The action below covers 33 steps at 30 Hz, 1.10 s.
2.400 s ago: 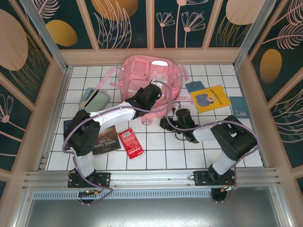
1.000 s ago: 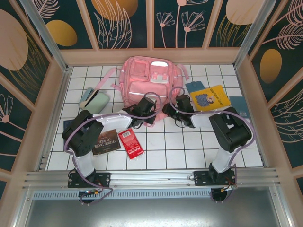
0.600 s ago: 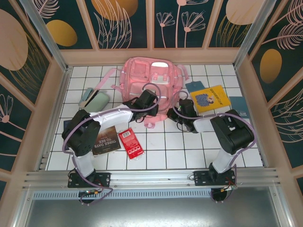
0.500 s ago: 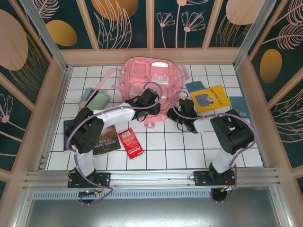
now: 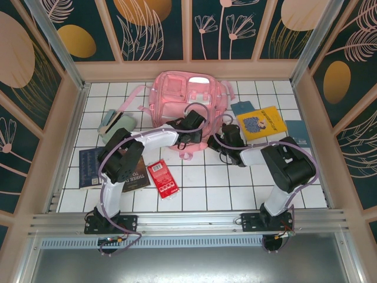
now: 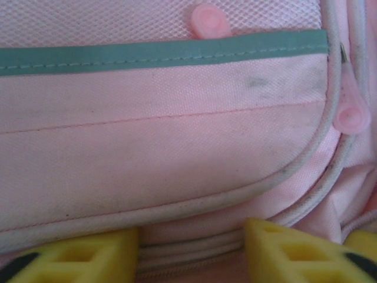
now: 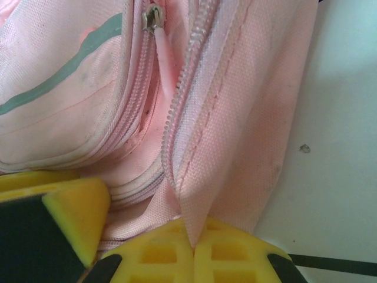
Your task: Pack the student bag
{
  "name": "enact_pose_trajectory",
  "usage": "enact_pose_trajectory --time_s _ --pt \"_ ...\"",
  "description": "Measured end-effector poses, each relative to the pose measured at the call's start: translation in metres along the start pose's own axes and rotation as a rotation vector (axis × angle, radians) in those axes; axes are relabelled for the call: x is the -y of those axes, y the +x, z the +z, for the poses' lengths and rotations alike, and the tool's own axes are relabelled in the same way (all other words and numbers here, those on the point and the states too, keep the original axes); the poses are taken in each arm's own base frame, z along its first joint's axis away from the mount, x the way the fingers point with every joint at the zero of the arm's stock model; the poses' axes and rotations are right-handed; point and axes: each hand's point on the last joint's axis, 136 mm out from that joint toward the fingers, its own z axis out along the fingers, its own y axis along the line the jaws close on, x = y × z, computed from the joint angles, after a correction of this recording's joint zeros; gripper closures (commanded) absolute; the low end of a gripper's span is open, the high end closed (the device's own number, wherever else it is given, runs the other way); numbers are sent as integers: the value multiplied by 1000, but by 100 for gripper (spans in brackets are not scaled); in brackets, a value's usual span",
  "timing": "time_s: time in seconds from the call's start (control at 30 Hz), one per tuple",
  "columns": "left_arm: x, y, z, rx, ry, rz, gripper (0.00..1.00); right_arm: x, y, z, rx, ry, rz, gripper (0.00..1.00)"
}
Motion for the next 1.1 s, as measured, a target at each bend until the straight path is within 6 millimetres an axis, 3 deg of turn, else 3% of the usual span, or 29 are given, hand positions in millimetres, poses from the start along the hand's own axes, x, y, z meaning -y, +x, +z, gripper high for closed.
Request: enact_pose_trajectory --time_s 0.03,0.13,0.3,0.47,0.6,0.63,0.73,0.77,0.93,1.1 --pt "2 -1 2 5 3 -1 100 0 0 0 1 1 -2 96" --pt "1 -2 6 17 -7 -15 100 1 1 0 3 1 -4 95" --pt "-2 -5 -3 43 -16 -28 100 0 2 0 0 -5 -5 95" --pt "-20 -20 -32 85 -88 -32 100 0 4 -2 -3 -9 -6 96" --pt "-23 -60 -71 192 -94 -58 100 3 6 -5 -6 -8 -6 96" --pt "-23 -68 -78 215 -90 -65 100 4 6 -5 -5 -8 -7 93" --pt "-22 -88 -98 267 -72 -80 100 7 7 -8 -4 -3 -13 70" --pt "-22 -90 -101 273 -67 -84 100 9 7 -9 -5 1 -17 68" --pt "-20 -75 -99 245 -11 -90 90 12 5 -18 -5 19 -26 62" --pt "-28 -29 -77 161 20 -92 89 2 -10 -39 46 41 -61 56"
